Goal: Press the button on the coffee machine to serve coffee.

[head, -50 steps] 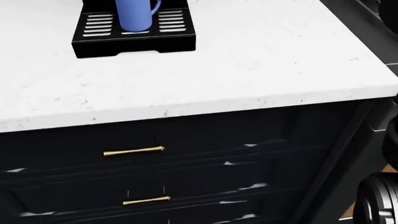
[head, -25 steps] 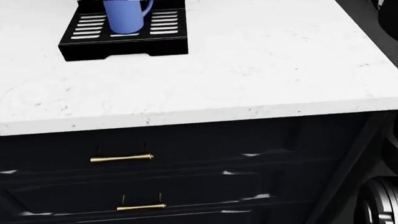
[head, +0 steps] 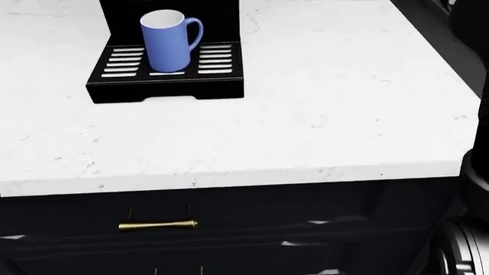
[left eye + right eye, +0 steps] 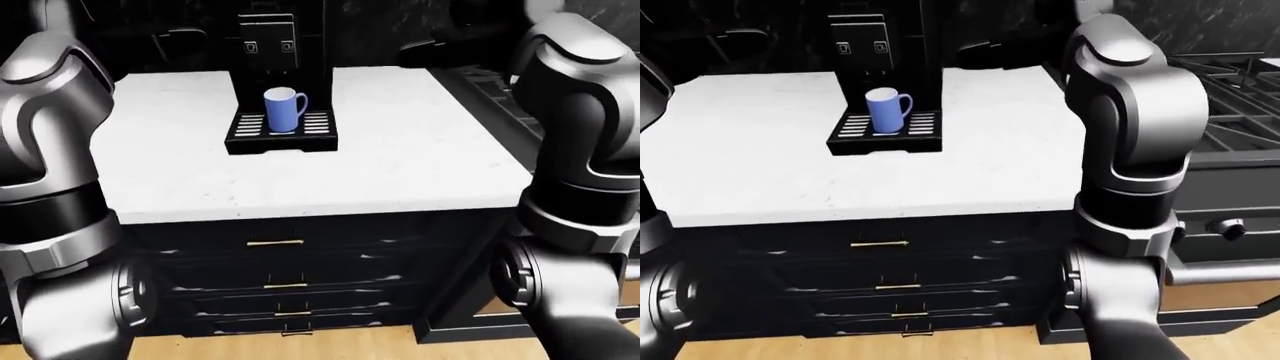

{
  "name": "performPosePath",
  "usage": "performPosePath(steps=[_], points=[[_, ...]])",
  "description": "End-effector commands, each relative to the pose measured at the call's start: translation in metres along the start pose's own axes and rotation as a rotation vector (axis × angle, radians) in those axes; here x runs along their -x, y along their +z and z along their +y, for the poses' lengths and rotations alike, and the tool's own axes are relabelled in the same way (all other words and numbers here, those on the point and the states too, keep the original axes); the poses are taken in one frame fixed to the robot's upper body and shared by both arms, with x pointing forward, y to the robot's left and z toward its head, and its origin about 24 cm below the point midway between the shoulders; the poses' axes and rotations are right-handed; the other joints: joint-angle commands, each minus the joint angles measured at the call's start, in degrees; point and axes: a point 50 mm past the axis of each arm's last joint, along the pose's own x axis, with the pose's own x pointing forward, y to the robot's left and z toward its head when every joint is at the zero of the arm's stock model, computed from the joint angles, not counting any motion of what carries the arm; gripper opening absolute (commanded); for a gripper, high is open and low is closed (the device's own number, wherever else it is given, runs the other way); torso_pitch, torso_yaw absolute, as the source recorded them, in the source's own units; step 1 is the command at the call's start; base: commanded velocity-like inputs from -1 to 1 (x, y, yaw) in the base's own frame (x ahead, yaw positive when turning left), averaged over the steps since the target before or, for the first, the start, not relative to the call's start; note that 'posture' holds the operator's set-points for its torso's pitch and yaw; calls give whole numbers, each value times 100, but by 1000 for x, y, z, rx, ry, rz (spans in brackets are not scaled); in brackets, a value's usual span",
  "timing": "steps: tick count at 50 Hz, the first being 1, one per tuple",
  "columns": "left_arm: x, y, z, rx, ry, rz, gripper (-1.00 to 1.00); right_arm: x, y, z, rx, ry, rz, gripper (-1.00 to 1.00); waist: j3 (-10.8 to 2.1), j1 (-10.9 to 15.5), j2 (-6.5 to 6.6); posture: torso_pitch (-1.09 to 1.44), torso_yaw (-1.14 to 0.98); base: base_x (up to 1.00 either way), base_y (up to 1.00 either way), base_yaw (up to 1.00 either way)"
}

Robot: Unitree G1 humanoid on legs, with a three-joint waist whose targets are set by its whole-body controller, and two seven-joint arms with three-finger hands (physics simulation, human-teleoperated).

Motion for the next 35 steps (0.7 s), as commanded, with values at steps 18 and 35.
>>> performPosePath(steps=[18,35], points=[[3,13,-5,11,-19,-72,100,4,16,-2,13,-24,-76,100,-69,66,168,0,0,14,18,0],[3,9,-4,14,-14,-67,100,1,15,-5,48,-49,-69,100,-117,-17,-103,0,0,0,0,28]])
